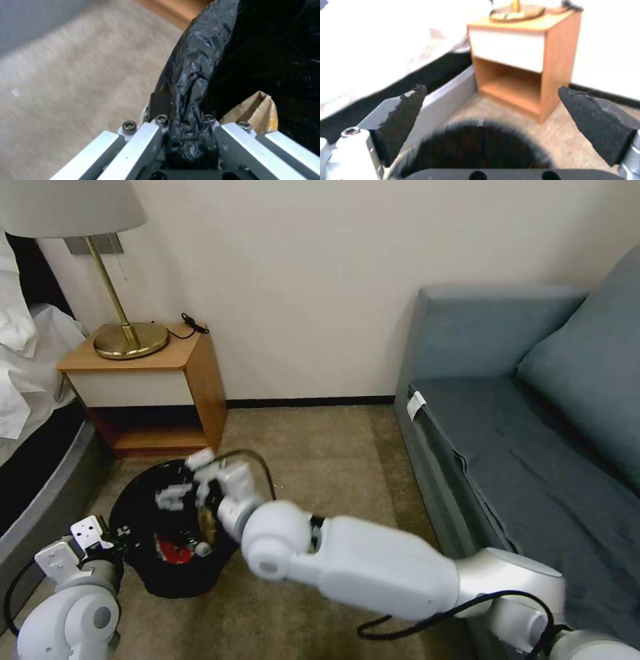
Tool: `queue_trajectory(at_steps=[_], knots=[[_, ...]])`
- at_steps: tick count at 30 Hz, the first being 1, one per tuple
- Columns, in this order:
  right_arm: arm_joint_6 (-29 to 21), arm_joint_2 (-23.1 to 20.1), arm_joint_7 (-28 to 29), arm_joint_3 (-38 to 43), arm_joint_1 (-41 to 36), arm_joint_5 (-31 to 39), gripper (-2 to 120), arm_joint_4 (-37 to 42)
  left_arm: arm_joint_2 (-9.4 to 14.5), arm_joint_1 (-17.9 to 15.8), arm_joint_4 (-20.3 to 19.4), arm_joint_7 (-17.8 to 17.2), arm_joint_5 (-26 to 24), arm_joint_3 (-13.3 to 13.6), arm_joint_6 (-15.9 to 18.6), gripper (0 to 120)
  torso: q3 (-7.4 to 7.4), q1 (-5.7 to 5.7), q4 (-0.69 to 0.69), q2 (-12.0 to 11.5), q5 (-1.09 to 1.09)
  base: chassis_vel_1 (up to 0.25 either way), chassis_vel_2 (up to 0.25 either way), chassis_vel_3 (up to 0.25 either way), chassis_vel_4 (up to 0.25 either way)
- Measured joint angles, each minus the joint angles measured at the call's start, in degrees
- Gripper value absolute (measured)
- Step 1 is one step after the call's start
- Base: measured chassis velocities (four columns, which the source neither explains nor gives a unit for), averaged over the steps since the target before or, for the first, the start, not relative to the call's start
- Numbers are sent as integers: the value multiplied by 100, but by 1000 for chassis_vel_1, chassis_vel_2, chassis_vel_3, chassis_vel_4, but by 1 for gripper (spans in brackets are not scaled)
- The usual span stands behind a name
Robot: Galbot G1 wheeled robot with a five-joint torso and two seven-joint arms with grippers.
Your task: Pick up the trash bin, then pick up the garbage on the floor and place it into the trash bin.
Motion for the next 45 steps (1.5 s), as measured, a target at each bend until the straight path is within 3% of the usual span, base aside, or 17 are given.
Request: queue_trajectory(at_steps=[2, 9, 16, 25, 30, 32, 34, 40, 43, 45], knots=[[-4, -158, -16, 140, -1, -1, 100, 162, -16, -37, 137, -161, -305, 7, 67, 2, 0, 0, 1, 0, -1, 0, 0, 0, 0], [2, -343, -42, 270, -231, -81, 100, 293, 11, -135, 563, -412, -535, 6, 202, 2, 0, 0, 1, 0, -1, 0, 0, 0, 0], [25, -364, -61, 294, -382, -153, 100, 289, 35, -188, 887, -382, -715, -7, 217, 2, 0, 0, 2, 0, -1, 0, 0, 0, 0], [51, -415, -78, 325, -496, -212, 100, 272, 33, -202, 983, -234, -697, -14, 199, 3, 0, 0, 2, 0, -1, 0, 0, 0, 0], [54, -437, -80, 353, -562, -215, 100, 272, 48, -170, 899, -24, -400, -27, 113, 22, 0, 0, 2, 0, -1, 0, 0, 0, 0], [54, -438, -81, 358, -569, -216, 100, 272, 49, -162, 880, 24, -329, -32, 88, 24, 0, 0, 2, 0, -2, 0, 0, 0, 0], [55, -446, -81, 378, -590, -219, 100, 271, 66, -113, 748, 251, -68, -63, -37, 38, 0, 0, 1, 0, -1, 0, 0, 0, 0], [60, -460, -87, 395, -612, -222, 100, 263, 85, -21, 590, 493, 314, -98, -173, 56, 0, 0, 2, 0, -2, 0, 0, 0, 0], [73, -470, -93, 461, -649, -231, 100, 264, 73, 28, 483, 721, 611, -137, -370, 65, 0, 0, 2, 0, -2, 0, 0, 0, 0], [132, -530, -150, 681, -735, -273, 100, 283, 68, 111, 355, 1239, 1240, -181, -899, 77, 0, 0, 3, 0, -1, 0, 0, 0, 0]])
